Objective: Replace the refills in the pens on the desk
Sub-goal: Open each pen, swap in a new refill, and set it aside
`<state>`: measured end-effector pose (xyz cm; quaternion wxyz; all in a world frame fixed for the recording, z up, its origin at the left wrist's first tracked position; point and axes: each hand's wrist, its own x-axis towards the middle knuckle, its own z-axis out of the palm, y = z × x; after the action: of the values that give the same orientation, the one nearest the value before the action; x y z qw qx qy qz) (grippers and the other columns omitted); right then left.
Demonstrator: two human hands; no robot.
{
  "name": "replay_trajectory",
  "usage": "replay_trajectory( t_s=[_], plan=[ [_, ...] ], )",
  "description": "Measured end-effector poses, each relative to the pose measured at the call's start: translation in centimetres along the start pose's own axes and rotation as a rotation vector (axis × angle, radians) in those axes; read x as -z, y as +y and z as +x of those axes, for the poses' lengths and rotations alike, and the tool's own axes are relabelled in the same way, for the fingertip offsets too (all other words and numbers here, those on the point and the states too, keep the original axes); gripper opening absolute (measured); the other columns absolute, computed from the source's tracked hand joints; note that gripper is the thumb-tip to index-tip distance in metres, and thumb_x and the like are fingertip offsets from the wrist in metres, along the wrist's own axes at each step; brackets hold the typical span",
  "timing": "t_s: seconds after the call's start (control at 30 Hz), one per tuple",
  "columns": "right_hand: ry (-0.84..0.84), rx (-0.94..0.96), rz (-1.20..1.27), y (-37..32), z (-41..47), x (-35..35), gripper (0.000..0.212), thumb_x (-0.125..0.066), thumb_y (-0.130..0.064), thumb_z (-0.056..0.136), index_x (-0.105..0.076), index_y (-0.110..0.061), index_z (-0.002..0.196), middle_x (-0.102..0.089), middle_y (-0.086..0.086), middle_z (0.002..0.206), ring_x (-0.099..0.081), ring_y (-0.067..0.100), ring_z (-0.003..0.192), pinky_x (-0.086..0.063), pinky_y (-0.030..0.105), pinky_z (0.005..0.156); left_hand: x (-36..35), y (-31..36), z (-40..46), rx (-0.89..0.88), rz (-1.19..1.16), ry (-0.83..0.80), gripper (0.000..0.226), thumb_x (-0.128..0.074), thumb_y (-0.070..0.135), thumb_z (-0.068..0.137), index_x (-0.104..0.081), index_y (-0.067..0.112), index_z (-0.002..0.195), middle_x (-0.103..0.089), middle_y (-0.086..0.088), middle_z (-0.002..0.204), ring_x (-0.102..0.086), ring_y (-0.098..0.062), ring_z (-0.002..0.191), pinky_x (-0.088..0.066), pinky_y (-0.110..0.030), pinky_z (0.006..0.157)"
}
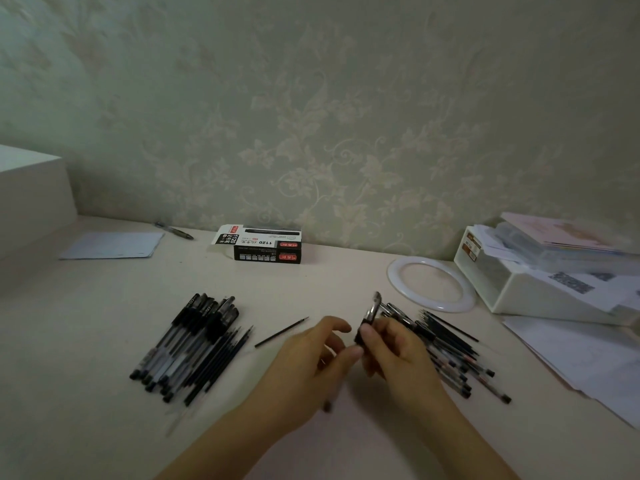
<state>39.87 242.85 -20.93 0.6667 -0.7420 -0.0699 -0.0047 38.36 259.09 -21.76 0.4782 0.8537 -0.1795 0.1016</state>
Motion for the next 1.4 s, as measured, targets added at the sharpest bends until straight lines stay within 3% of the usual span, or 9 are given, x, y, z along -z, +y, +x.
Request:
replay_trajectory(
  t_s=[0.17, 0.3, 0.37, 0.5, 0.63, 0.9, 1.07, 1.2, 1.4],
  plan=[
    [-0.065, -0.035, 0.131, 0.4, 0.1, -0.2, 0.010, -0.060, -0.012, 0.094, -0.064, -0.008, 0.102, -0.071, 0.008, 0.075, -0.065, 0.016, 0.065, -0.053, 0.022, 0.062, 0.3, -0.2, -0.1, -0.072, 0.180, -0.052, 0.020, -0.048, 0.030, 0.099, -0.051, 0.031, 0.119, -0.056, 0.015, 0.073, -0.053, -0.001, 0.066, -0.043, -0.022, 0.062],
    [0.012, 0.025, 0.041, 0.6, 0.4, 0.6, 0.006, -0.062, -0.018, 0.094, -0.066, -0.018, 0.090, -0.070, 0.005, 0.071, -0.064, 0.012, 0.063, -0.053, 0.020, 0.061, 0.7, -0.3, -0.3, -0.110, 0.349, -0.042, 0.018, -0.044, 0.027, 0.099, -0.049, 0.032, 0.116, -0.056, 0.014, 0.096, -0.053, -0.008, 0.084, -0.046, -0.032, 0.074],
    [-0.032, 0.040, 0.030, 0.8, 0.4, 0.6, 0.008, -0.062, -0.014, 0.094, -0.066, -0.016, 0.087, -0.069, 0.005, 0.070, -0.064, 0.012, 0.064, -0.052, 0.020, 0.061, 0.7, -0.1, -0.4, -0.113, 0.334, -0.034, 0.015, -0.046, 0.026, 0.097, -0.051, 0.032, 0.110, -0.056, 0.014, 0.097, -0.052, -0.008, 0.081, -0.046, -0.031, 0.072],
    [-0.108, 0.105, 0.001, 0.9, 0.1, 0.0, 0.010, -0.065, -0.010, 0.091, -0.068, -0.014, 0.082, -0.068, 0.009, 0.069, -0.062, 0.012, 0.061, -0.050, 0.019, 0.059, 0.6, -0.2, -0.1, -0.088, 0.280, -0.090, 0.011, -0.046, 0.035, 0.099, -0.054, 0.029, 0.096, -0.057, 0.016, 0.085, -0.051, -0.004, 0.076, -0.044, -0.030, 0.068],
    [-0.142, 0.129, 0.003, 0.7, 0.1, 0.1, 0.014, -0.065, -0.016, 0.092, -0.066, -0.012, 0.078, -0.065, 0.006, 0.063, -0.057, 0.010, 0.058, -0.046, 0.018, 0.056, 0.9, -0.5, -0.1, -0.108, 0.421, -0.087, 0.022, -0.035, 0.048, 0.099, -0.043, 0.033, 0.086, -0.047, 0.011, 0.062, -0.046, -0.007, 0.060, -0.032, -0.029, 0.053],
    [-0.107, 0.183, 0.010, 0.4, 0.0, 0.4, 0.019, -0.064, -0.027, 0.087, -0.064, -0.008, 0.083, -0.065, 0.003, 0.065, -0.058, 0.009, 0.058, -0.048, 0.018, 0.057, 1.3, -0.5, 0.4, -0.124, 0.468, -0.011, 0.032, -0.030, 0.064, 0.094, -0.052, 0.044, 0.107, -0.053, 0.010, 0.063, -0.051, -0.005, 0.061, -0.029, -0.019, 0.047],
    [0.082, 0.144, 0.020, 0.9, 0.5, 1.0, 0.011, -0.066, -0.018, 0.090, -0.067, -0.024, 0.082, -0.071, 0.004, 0.077, -0.067, 0.013, 0.068, -0.054, 0.022, 0.064, 1.3, -0.3, 0.3, -0.057, 0.429, 0.053, 0.032, -0.031, 0.065, 0.090, -0.034, 0.040, 0.110, -0.052, 0.011, 0.063, -0.048, -0.005, 0.056, -0.032, -0.025, 0.048],
    [0.127, 0.165, -0.325, 1.3, 0.5, 1.7, 0.017, -0.071, -0.015, 0.086, -0.062, -0.030, 0.083, -0.069, -0.013, 0.084, -0.065, 0.005, 0.076, -0.051, 0.016, 0.069, 1.6, -0.7, 0.2, 0.006, 0.366, 0.045, 0.011, -0.039, 0.036, 0.099, -0.030, 0.029, 0.097, -0.046, 0.008, 0.065, -0.045, -0.008, 0.056, -0.025, -0.023, 0.046],
    [-0.017, 0.249, -0.666, 1.5, -0.1, 1.0, 0.012, -0.073, -0.029, 0.082, -0.062, -0.030, 0.076, -0.063, -0.014, 0.079, -0.056, 0.002, 0.075, -0.042, 0.013, 0.064, 1.7, -1.0, 0.4, 0.003, 0.413, 0.019, 0.004, -0.044, 0.027, 0.100, -0.046, 0.025, 0.102, -0.049, 0.012, 0.098, -0.051, -0.010, 0.081, -0.049, -0.035, 0.072]
  ],
)
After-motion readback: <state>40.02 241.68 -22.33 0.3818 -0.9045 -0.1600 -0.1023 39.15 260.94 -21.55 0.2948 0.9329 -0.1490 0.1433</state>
